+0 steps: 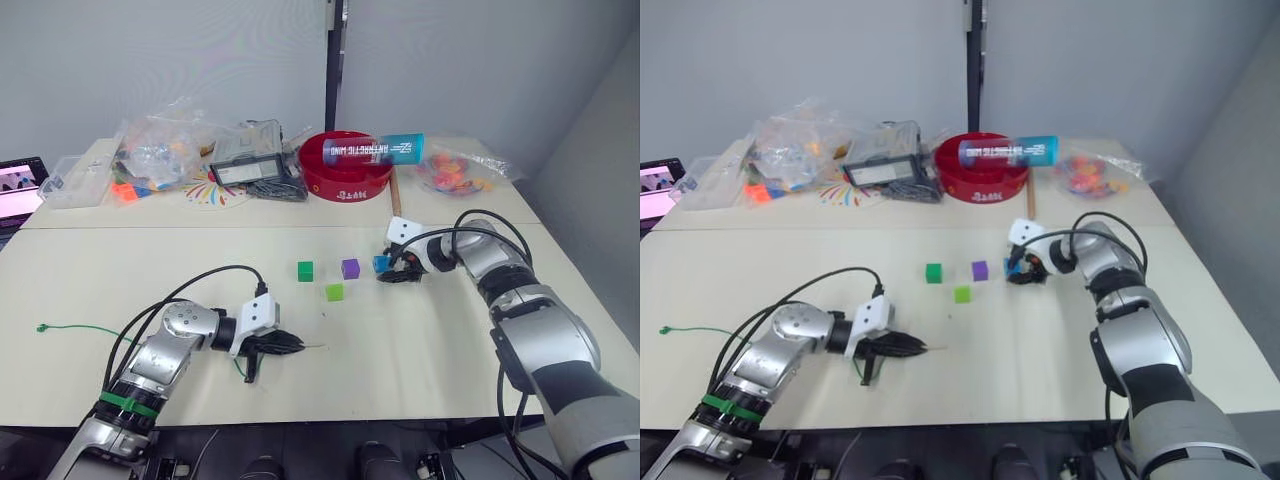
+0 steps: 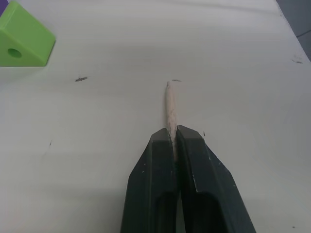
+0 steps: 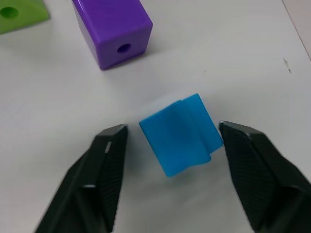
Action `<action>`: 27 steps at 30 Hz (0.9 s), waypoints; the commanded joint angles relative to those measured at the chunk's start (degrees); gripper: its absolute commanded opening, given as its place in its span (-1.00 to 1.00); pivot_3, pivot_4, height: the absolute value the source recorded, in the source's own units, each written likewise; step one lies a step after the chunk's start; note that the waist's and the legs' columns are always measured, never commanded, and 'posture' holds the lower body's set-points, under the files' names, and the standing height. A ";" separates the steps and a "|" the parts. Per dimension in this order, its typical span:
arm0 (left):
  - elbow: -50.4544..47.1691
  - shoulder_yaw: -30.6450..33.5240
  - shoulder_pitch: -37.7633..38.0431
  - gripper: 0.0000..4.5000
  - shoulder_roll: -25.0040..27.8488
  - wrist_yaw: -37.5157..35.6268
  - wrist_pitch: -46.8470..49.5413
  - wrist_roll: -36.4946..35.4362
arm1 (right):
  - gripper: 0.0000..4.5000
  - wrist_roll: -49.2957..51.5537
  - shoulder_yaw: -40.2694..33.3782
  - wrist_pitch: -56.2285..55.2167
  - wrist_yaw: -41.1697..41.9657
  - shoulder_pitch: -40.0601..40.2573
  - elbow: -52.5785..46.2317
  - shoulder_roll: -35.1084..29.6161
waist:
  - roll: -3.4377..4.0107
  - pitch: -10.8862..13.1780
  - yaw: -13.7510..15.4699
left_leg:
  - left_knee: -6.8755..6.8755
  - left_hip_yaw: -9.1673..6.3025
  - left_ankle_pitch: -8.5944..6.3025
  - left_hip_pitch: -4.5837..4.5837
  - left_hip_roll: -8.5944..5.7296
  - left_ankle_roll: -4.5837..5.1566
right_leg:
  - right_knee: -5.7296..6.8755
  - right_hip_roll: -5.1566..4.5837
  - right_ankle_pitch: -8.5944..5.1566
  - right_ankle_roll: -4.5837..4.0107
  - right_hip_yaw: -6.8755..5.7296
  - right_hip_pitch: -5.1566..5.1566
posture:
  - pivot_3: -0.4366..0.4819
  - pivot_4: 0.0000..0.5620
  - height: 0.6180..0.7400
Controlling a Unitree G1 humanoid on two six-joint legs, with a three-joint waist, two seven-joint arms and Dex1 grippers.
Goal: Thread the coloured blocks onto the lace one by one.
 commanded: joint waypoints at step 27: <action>-1.97 2.06 -2.06 -1.00 1.98 -1.69 1.52 -1.73 | -0.43 13.42 0.16 39.85 19.36 29.18 -79.47 -11.82 | 0.11 0.04 0.22 | 0.04 -0.08 -0.01 -0.08 0.00 0.01 | -0.01 0.03 -0.01 0.02 -0.06 -0.03 | -0.05 -0.47 0.85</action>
